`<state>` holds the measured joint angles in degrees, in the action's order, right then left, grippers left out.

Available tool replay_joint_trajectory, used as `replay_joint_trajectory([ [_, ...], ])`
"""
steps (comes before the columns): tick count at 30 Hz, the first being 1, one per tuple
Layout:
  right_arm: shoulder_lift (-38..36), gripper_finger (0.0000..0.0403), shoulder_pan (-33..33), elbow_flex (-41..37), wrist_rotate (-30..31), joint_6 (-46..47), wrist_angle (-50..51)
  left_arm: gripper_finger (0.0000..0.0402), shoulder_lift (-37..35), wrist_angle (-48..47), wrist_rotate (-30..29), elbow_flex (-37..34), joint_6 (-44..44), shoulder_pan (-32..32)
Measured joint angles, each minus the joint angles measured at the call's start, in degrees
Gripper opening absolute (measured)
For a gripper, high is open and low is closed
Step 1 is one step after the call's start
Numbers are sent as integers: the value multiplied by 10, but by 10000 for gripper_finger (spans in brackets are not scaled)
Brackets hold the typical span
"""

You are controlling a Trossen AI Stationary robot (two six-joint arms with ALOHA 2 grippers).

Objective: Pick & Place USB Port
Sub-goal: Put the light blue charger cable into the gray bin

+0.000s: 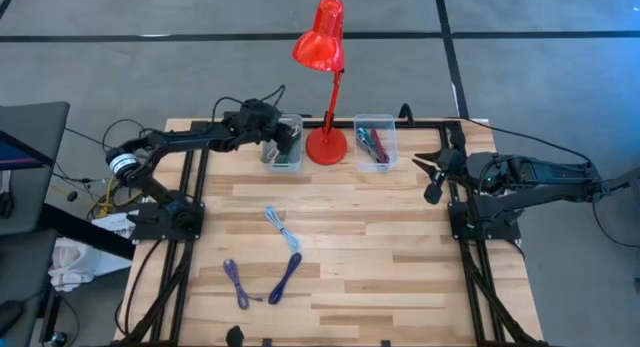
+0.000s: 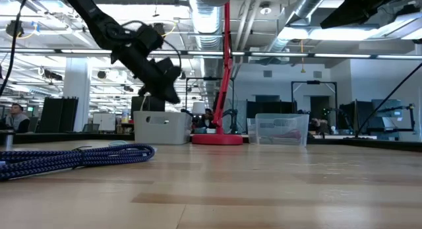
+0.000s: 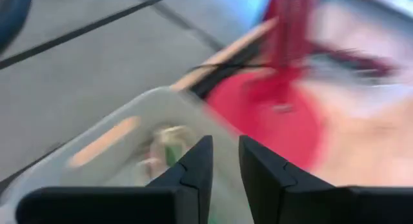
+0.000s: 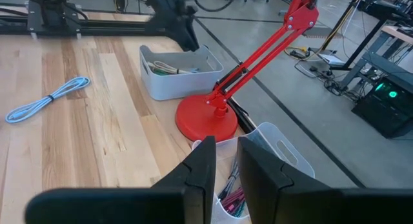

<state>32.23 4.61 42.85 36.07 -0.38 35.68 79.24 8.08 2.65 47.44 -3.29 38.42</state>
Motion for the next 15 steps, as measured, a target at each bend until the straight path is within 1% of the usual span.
replay_joint_trajectory([
  [2,0,58,0,0,0,0,0,70,-24,-1,35,0,2,-10],
  [4,0,58,0,0,0,0,0,65,-52,-5,50,0,24,-24],
  [9,0,58,0,0,0,0,0,55,-118,-76,52,0,105,-77],
  [15,0,58,0,0,0,0,0,54,-169,-180,51,0,106,-129],
])
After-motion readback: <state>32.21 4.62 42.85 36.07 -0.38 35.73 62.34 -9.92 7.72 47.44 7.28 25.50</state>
